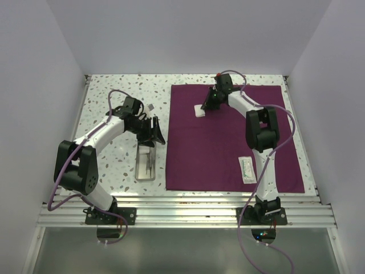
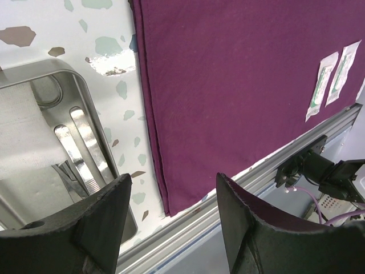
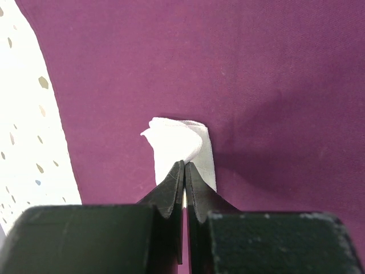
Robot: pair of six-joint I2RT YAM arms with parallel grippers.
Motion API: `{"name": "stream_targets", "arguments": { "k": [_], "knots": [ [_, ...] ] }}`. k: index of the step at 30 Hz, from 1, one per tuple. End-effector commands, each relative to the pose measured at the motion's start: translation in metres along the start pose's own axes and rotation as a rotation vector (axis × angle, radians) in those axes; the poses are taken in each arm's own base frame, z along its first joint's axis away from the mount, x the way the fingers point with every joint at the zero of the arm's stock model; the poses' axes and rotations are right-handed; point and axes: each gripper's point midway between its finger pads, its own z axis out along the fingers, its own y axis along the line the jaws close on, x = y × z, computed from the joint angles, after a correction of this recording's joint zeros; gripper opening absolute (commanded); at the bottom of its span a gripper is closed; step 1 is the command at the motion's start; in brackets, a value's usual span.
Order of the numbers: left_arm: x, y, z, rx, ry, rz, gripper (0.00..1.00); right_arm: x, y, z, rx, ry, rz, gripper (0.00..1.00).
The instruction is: Prepare the surgical pack
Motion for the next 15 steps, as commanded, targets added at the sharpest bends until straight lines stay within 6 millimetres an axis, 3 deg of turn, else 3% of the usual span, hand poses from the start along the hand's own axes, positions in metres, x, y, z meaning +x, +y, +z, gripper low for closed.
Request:
{"name": "stream_targets", "arguments": {
  "k": [1,11,14,15],
  "knots": [
    [-0.010,-0.015,-0.009,0.043,-0.033,0.040,0.65,-0.023,0.015,-0.014,-0.025,-0.080,-0.012,0.00],
    [-0.010,-0.014,-0.007,0.043,-0.026,0.042,0.66,-0.012,0.007,-0.006,-0.011,-0.045,0.003,0.00],
    [-0.009,-0.013,-0.006,0.044,-0.023,0.041,0.66,-0.009,0.005,-0.006,0.000,-0.025,-0.015,0.05],
    [-0.009,-0.013,-0.006,0.043,-0.023,0.044,0.65,-0.009,0.005,-0.006,0.002,-0.023,-0.023,0.12]
  ]
}}
